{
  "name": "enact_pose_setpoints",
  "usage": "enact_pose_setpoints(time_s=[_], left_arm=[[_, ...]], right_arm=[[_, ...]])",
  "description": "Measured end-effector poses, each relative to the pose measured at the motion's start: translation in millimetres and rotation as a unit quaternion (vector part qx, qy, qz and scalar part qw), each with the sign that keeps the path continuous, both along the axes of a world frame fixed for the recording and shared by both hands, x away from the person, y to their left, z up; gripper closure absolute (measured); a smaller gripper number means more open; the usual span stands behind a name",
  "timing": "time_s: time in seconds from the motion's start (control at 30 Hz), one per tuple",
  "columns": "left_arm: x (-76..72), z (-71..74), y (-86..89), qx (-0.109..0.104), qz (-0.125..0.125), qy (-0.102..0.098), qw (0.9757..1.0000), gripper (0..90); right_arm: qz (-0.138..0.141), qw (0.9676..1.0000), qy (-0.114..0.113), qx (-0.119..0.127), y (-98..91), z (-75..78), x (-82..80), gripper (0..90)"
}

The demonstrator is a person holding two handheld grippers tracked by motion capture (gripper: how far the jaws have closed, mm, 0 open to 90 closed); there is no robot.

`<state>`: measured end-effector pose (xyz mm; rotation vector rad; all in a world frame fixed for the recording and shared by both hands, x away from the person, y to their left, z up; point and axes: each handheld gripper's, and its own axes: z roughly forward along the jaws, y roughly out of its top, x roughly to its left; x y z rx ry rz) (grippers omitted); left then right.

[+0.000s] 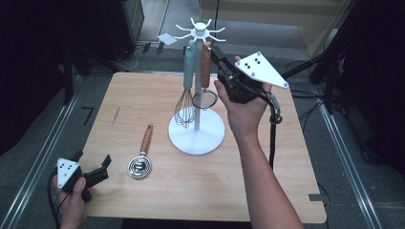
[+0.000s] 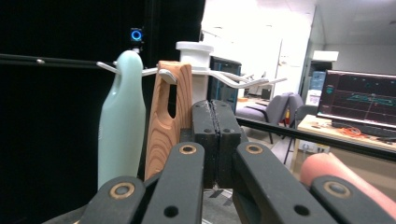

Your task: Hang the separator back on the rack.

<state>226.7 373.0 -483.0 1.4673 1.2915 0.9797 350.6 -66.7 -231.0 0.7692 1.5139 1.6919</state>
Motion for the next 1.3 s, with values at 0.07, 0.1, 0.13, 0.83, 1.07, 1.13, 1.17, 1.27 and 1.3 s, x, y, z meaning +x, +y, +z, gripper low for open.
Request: enact_pose_setpoints(time_s=[0.07,0.1,0.13,0.83,1.07,1.13,1.17,1.27,1.3], left_arm=[[0.0,0.0,-0.1,0.0,0.0,0.0,1.0,1.5],[0.0,0.0,-0.1,0.0,0.0,0.0,1.0,1.5],[0.0,0.0,-0.1,0.0,0.0,0.0,1.0,1.5],[0.1,0.2,0.3,0.0,-0.001,0.003,1.0,1.5],[0.2,0.2,-0.2,0.0,0.001,0.003,1.0,1.5],[0.3,0.1,-0.3,0.0,0.001,0.002,1.0,1.5],[0.3,0.1,-0.3,0.0,0.001,0.002,1.0,1.5],[0.3,0.2,-0.1,0.001,0.002,0.002,1.0,1.5],[0.3,0.2,-0.1,0.001,0.002,0.002,1.0,1.5]], right_arm=[[0.004,1.0,-0.002,-0.001,0.9,0.3,-1.6,90.0],[0.005,1.0,-0.001,0.0,1.5,0.4,-2.8,90.0],[0.005,1.0,-0.003,0.0,2.0,0.6,-3.5,90.0],[0.015,0.9999,0.002,-0.006,15.9,-1.0,-11.0,90.0],[0.002,0.9998,0.014,-0.013,3.0,-13.6,-12.4,90.0],[-0.004,0.9997,0.019,-0.015,-0.5,-17.0,-12.8,88.8],[-0.004,0.9997,0.019,-0.015,-0.5,-17.0,-12.8,88.8],[-0.015,0.9993,0.029,-0.018,-10.0,-26.8,-14.9,86.3],[-0.015,0.9993,0.029,-0.018,-10.0,-26.8,-14.9,86.3]])
